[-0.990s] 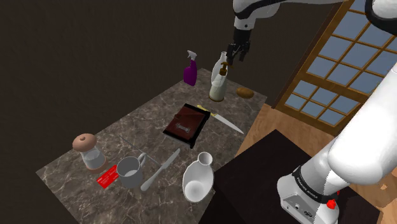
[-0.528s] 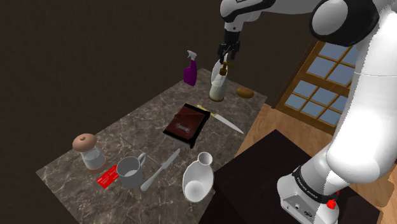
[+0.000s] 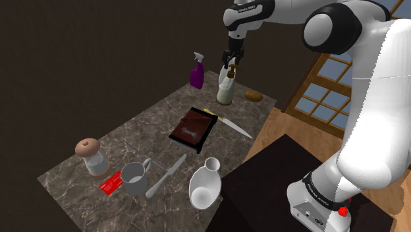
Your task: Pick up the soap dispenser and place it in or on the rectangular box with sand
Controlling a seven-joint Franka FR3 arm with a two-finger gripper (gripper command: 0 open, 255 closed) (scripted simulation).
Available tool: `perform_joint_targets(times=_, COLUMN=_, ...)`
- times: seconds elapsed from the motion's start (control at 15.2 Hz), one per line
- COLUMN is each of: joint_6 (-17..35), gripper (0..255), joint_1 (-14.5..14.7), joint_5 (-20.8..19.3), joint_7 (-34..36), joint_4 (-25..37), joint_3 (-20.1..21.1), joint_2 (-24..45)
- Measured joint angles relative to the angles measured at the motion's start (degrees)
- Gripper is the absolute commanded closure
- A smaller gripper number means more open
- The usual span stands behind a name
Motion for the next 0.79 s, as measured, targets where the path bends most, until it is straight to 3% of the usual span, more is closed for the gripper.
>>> perform_joint_targets(times=0.53, joint_6=1.81, gripper=0, joint_1=-0.06, joint_5=0.08, joint_7=-0.1, joint_4=-1.33, joint_3=0.03, joint_2=0.47)
perform_joint_targets(times=0.59, joint_6=1.81, gripper=255, joint_1=-0.06, joint_5=0.08, joint_7=-0.1, joint_4=-1.33, joint_3=0.03, joint_2=0.47)
perform_joint_targets(times=0.79, joint_6=1.81, gripper=255, joint_1=-0.06, joint_5=0.08, joint_7=-0.1, joint_4=-1.33, joint_3=0.03, joint_2=0.46)
